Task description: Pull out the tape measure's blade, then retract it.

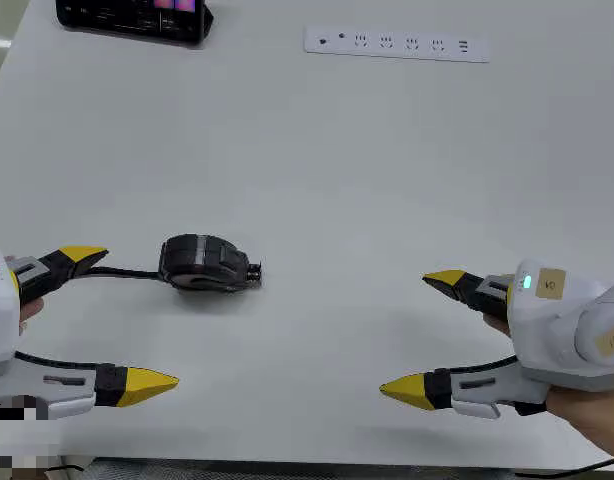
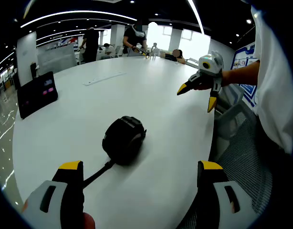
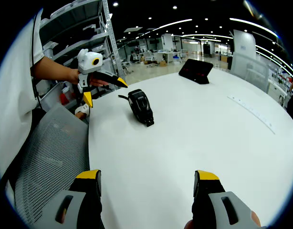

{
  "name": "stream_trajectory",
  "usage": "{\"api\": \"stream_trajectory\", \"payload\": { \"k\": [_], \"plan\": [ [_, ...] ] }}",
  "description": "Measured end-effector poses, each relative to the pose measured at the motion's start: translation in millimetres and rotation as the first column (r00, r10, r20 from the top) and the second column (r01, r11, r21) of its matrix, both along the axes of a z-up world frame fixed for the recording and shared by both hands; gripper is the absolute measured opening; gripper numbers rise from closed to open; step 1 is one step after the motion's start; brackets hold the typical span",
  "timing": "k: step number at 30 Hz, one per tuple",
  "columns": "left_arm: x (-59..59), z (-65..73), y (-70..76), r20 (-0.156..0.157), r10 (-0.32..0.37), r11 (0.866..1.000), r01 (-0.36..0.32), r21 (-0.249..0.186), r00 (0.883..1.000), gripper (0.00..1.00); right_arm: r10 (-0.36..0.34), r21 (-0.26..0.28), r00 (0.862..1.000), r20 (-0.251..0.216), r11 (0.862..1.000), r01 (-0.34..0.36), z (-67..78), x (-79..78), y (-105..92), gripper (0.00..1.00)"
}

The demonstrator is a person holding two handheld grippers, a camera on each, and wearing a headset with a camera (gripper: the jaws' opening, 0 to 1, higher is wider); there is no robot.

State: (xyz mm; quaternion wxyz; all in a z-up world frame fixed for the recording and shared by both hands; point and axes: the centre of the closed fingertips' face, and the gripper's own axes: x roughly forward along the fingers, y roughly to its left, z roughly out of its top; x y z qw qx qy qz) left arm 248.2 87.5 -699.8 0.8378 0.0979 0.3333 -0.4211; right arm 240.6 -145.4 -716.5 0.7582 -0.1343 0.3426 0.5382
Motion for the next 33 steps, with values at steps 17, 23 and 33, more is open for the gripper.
{"api": "stream_trajectory", "payload": {
  "k": [17,23,33],
  "plan": [
    [1.0,-1.5,-0.5,-0.003,-0.002,1.0,0.002,0.009,1.0,0.96,-0.007,0.0,1.0,0.016,1.0,0.006,-1.1,2.6,-1.4,0.82],
    [0.9,-3.2,1.1,-0.013,0.004,1.0,-0.004,0.012,1.0,0.94,-0.01,-0.001,1.0,0.014,1.0,0.01,-1.7,4.2,-2.4,0.8],
    [0.2,-4.0,-0.1,-0.019,-0.003,1.0,0.003,0.015,1.0,0.91,-0.007,-0.003,1.0,0.01,1.0,0.007,-3.8,4.1,-2.6,0.8]
  ]
}}
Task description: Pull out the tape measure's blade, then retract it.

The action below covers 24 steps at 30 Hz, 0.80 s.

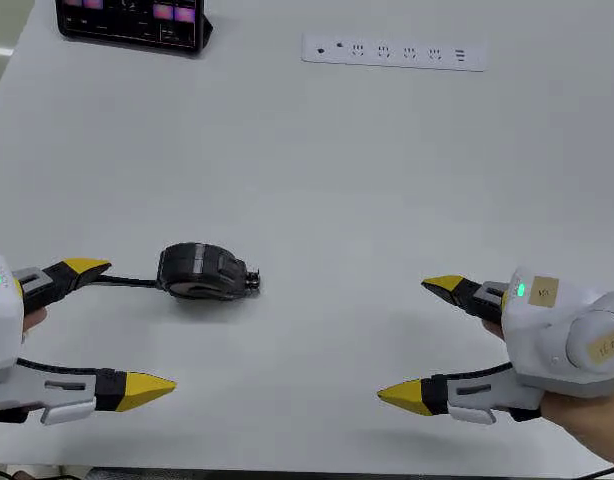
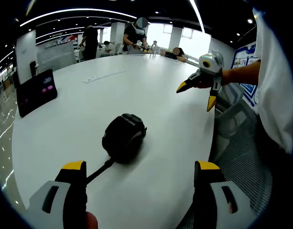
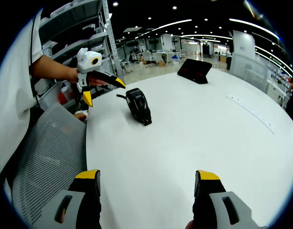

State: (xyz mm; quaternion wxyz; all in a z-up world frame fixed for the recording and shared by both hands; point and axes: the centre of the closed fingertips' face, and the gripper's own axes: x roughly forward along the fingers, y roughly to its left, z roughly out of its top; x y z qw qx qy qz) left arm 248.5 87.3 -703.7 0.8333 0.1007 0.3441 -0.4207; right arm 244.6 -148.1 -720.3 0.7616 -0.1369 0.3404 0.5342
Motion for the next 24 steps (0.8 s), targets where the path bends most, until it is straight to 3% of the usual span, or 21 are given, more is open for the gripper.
{"api": "stream_trajectory", "payload": {
  "k": [11,24],
  "plan": [
    [7.2,-4.6,0.8,0.007,-0.024,0.999,0.023,0.026,1.0,0.9,0.028,0.003,1.0,0.011,1.0,-0.028,-2.8,9.6,9.9,0.8],
    [16.7,-13.6,-3.0,-0.005,-0.084,0.994,0.084,0.071,0.996,0.88,0.088,-0.001,0.996,0.015,0.996,-0.088,-12.7,19.4,28.2,0.78]
  ]
}}
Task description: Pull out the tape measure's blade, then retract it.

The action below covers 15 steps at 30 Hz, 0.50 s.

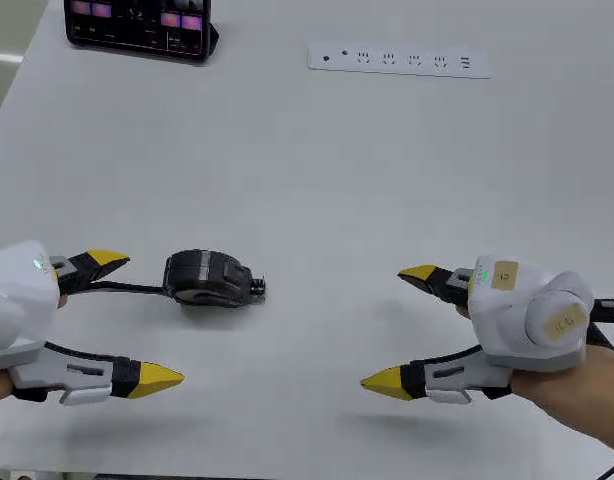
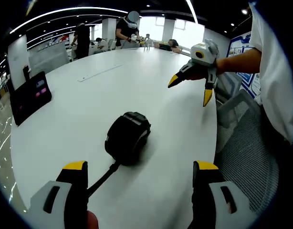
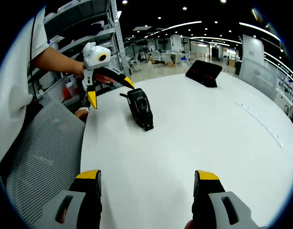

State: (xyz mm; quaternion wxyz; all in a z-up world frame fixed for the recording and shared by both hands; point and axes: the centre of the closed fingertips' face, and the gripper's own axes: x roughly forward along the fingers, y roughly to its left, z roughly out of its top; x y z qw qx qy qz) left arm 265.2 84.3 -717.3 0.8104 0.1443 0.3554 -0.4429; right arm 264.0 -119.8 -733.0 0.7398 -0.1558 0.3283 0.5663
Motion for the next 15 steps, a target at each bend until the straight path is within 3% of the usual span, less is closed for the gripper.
{"api": "stream_trajectory", "payload": {
  "k": [15],
  "plan": [
    [17.4,-6.6,-3.1,0.008,-0.057,0.997,0.057,0.05,0.998,0.82,0.034,-0.002,0.999,-0.003,0.999,-0.034,-7.8,10.5,9.9,0.78]
  ]
}}
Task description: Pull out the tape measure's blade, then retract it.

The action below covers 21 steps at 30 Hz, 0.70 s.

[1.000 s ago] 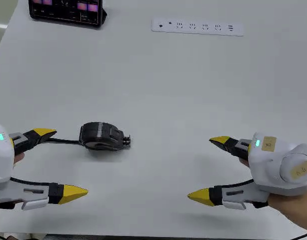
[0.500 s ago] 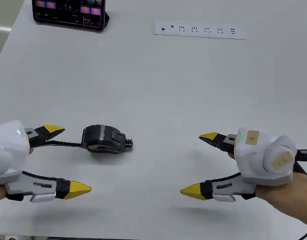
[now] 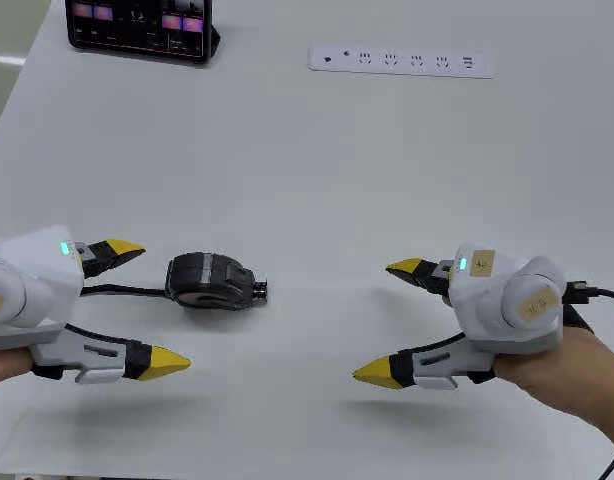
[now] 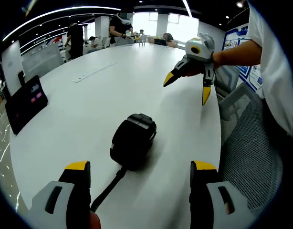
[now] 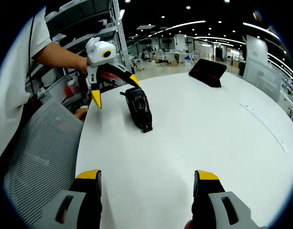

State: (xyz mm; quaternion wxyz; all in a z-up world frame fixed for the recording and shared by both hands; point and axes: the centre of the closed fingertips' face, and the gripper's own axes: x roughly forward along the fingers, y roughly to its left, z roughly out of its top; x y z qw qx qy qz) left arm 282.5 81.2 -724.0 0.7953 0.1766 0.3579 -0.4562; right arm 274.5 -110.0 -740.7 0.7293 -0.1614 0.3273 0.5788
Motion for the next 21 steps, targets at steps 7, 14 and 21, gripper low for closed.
{"api": "stream_trajectory", "payload": {
  "k": [7,14,21],
  "plan": [
    [9.3,-3.8,-3.0,0.002,-0.028,0.999,0.028,0.029,1.0,0.76,0.007,0.005,1.0,-0.002,1.0,-0.007,-1.4,5.4,4.0,0.77],
    [15.7,-6.1,-4.9,-0.01,-0.058,0.997,0.059,0.047,0.998,0.65,0.015,0.008,1.0,-0.006,1.0,-0.014,-3.2,7.7,7.4,0.77],
    [22.2,-10.0,-6.8,-0.008,-0.089,0.993,0.089,0.072,0.996,0.54,0.022,0.009,1.0,-0.006,1.0,-0.022,-4.5,10.1,10.2,0.77]
  ]
}}
